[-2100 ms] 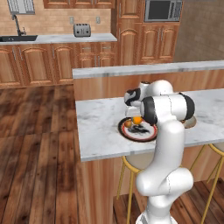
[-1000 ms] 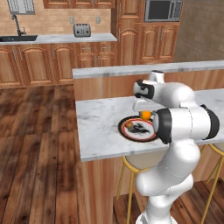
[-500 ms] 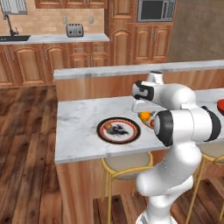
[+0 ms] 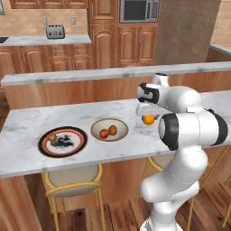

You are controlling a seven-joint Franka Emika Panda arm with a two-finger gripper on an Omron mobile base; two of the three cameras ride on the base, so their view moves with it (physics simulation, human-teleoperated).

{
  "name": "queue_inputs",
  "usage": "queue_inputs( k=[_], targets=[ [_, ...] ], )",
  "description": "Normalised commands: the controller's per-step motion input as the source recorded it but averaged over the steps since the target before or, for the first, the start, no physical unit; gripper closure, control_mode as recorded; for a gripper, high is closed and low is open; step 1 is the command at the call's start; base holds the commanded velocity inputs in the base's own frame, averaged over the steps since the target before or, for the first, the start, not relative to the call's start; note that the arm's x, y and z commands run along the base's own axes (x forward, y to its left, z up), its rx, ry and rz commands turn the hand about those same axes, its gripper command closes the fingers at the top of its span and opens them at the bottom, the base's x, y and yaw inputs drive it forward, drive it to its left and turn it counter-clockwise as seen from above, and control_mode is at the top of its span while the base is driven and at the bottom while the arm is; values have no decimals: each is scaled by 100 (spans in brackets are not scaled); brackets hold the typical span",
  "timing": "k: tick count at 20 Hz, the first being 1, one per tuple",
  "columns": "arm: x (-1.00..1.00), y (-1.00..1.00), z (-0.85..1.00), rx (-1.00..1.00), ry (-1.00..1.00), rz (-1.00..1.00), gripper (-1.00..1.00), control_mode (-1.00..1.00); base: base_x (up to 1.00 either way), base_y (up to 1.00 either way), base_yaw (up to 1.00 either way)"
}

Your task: Take the fruits from the plate on the dining counter and place two fruits in each bowl.

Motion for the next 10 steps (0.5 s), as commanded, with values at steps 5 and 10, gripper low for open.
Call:
queue_inputs(
  k=[5,10],
  targets=[
    [0,0,0,0,0,0,100,100,-2,-100,-10],
    [0,0,0,0,0,0,100,100,0,-92,-4]
  ],
)
